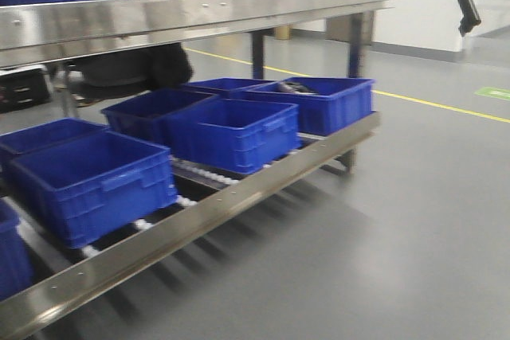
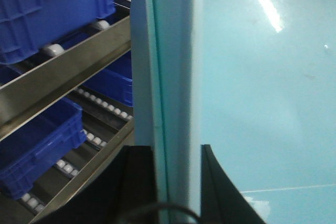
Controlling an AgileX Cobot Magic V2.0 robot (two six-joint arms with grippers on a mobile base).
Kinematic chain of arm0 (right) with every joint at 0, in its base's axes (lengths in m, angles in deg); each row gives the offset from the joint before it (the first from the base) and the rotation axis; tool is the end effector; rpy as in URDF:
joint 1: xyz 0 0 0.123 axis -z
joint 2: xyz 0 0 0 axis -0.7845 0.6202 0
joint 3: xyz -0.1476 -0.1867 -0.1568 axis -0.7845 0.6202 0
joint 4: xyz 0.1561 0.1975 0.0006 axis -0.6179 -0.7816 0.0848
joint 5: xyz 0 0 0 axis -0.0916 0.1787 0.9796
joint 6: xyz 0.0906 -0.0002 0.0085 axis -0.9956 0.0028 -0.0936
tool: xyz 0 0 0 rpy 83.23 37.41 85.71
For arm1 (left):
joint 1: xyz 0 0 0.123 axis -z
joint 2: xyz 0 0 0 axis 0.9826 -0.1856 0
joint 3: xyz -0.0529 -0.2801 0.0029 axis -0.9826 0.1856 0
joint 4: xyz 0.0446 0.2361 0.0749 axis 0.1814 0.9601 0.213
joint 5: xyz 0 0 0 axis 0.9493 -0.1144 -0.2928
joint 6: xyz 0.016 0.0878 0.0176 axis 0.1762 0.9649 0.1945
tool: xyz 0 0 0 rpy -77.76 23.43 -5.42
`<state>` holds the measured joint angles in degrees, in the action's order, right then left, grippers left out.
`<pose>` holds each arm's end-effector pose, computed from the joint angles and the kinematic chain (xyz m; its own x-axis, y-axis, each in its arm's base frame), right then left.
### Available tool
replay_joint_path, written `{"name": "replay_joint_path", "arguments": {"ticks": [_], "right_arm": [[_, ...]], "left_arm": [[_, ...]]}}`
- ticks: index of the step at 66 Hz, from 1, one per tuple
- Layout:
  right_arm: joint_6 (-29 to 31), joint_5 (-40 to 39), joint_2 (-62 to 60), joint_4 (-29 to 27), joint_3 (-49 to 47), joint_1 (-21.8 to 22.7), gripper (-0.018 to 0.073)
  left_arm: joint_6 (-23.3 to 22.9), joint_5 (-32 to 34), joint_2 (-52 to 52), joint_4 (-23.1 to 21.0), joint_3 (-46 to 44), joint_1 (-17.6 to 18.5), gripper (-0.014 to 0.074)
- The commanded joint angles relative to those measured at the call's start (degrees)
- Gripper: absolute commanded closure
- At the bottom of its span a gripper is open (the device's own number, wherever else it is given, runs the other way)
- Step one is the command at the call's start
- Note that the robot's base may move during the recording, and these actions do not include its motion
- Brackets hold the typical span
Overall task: Move two blue bins to right shelf middle
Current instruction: 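Hold the teal bin with both grippers while approaching the blue-bin rack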
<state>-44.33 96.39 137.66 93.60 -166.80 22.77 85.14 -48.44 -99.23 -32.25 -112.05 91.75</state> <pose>0.3357 0.1678 0.4938 -0.3146 -0.0427 -0.9483 -0.3020 0.9516 0.0573 0.3360 -0.0923 0.4946 -0.4395 -0.0435 -0.8972 0.3274 0.9223 -0.2051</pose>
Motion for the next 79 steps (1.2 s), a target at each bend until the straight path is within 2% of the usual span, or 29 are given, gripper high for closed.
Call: {"name": "replay_joint_path", "arguments": {"ticks": [1,79], "right_arm": [[1.0,-5.5,-0.8,-0.5,-0.1,-0.4,0.0712],[1.0,-5.5,-0.8,-0.5,-0.1,-0.4,0.0712]], "left_arm": [[-0.3,5.7,0.9,-5.3,-1.3,0.6,0.0707],[-0.3,5.7,0.9,-5.3,-1.3,0.6,0.0707]]}}
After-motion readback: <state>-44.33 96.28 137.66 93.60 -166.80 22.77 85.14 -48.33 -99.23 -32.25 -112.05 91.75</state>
